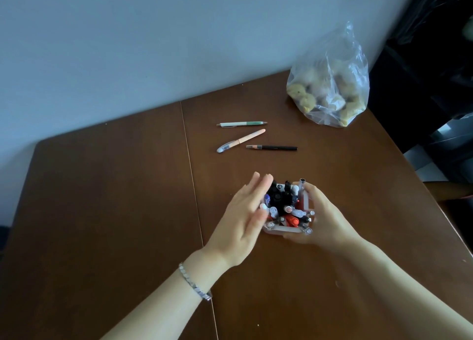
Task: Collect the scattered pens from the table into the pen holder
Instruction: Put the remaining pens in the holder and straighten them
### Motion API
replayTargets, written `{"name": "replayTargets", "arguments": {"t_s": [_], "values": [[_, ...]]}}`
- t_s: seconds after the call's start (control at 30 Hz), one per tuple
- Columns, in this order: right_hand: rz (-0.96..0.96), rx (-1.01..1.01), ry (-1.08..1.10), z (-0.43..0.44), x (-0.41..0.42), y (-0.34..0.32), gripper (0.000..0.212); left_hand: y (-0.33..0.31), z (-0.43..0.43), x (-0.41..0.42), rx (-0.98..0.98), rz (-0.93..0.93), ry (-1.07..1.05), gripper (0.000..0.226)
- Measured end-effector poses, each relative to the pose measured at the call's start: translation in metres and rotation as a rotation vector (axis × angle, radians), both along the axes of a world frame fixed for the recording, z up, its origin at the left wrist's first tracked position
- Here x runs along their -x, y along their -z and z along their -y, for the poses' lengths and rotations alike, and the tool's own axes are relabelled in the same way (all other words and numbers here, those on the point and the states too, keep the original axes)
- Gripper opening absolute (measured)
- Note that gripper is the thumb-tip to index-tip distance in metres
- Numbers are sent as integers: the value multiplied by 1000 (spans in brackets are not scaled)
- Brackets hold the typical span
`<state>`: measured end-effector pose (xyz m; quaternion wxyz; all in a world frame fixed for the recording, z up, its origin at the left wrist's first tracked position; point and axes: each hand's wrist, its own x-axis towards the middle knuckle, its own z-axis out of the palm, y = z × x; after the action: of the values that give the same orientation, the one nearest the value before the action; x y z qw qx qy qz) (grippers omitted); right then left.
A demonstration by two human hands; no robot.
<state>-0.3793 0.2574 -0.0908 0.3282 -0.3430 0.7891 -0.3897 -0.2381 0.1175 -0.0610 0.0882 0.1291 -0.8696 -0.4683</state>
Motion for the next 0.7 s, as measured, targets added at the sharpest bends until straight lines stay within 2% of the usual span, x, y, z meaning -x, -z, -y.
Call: {"name": "replayTargets", "arguments": {"t_s": [0.07, 0.13, 0.2, 0.3, 0.5, 0.57, 0.7], "values": [[-5, -13, -9, 0, 0, 0, 96, -2, 12, 3, -135, -34, -156, 45], [-4, -11, -15, 0, 0, 0, 96, 7, 34, 19, -99, 25, -328, 42], [14, -9, -16, -1, 1, 2, 96, 20, 59, 44, -38, 168, -388, 42], [28, -6, -11, -1, 1, 3, 94, 34, 80, 81, 129, 284, -294, 36], [6, 8, -40, 0, 3, 3, 93, 63, 95, 127, 556, 293, -26, 33], [7, 5, -37, 0, 4, 5, 95, 70, 99, 128, 613, 341, -24, 30], [5, -2, -43, -1, 6, 8, 96, 73, 99, 115, 570, 397, -105, 24]]}}
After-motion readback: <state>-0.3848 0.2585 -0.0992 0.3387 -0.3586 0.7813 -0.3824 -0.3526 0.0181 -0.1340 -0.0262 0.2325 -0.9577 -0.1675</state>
